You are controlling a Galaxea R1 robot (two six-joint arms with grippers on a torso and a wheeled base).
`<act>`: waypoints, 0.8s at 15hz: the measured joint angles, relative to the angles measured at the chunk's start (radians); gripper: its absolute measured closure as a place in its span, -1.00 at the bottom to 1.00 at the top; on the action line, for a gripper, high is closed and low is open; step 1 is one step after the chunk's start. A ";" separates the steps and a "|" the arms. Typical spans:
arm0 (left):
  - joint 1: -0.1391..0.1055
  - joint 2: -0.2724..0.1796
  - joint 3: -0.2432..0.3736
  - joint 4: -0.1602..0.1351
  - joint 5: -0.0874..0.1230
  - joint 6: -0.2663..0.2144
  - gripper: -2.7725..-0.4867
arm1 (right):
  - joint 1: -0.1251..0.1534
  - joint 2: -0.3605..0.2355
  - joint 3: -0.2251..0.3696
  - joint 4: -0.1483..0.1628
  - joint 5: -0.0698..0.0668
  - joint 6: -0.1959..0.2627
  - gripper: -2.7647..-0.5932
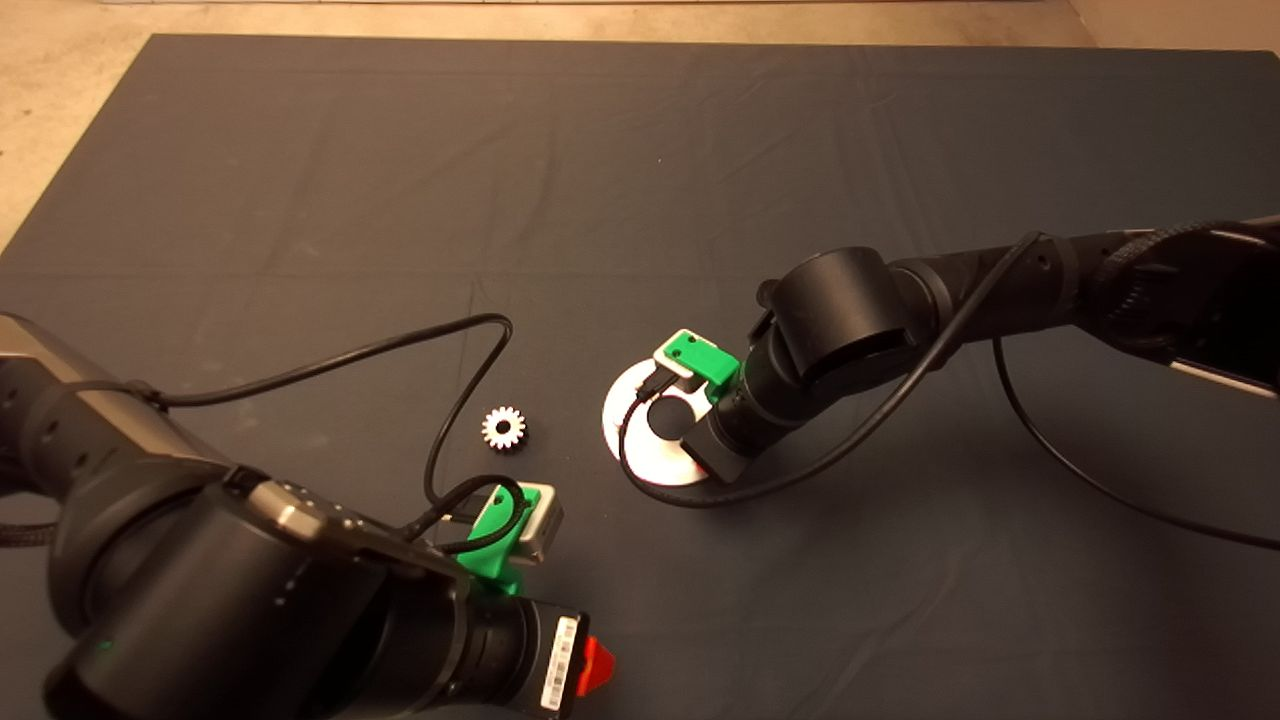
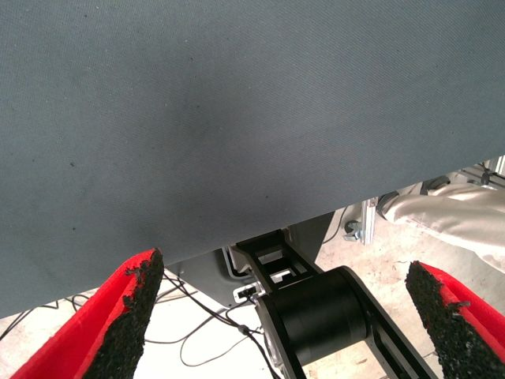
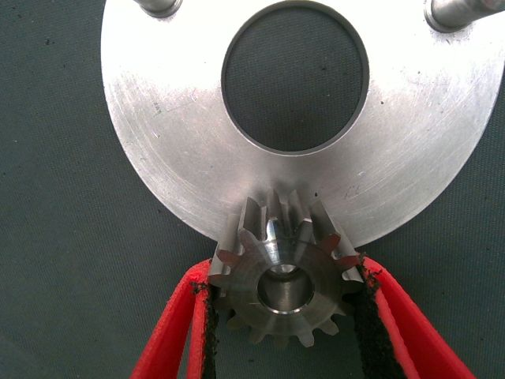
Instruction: Install three planetary gears onto the carrier pins
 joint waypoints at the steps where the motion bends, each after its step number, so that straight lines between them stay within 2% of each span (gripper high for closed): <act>1: 0.000 0.000 0.000 0.000 0.000 0.000 -0.49 | 0.000 0.003 -0.002 0.000 0.001 -0.001 0.68; 12: 0.000 0.000 0.000 0.000 0.000 0.000 -0.49 | 0.000 0.004 -0.004 0.000 0.003 -0.011 0.68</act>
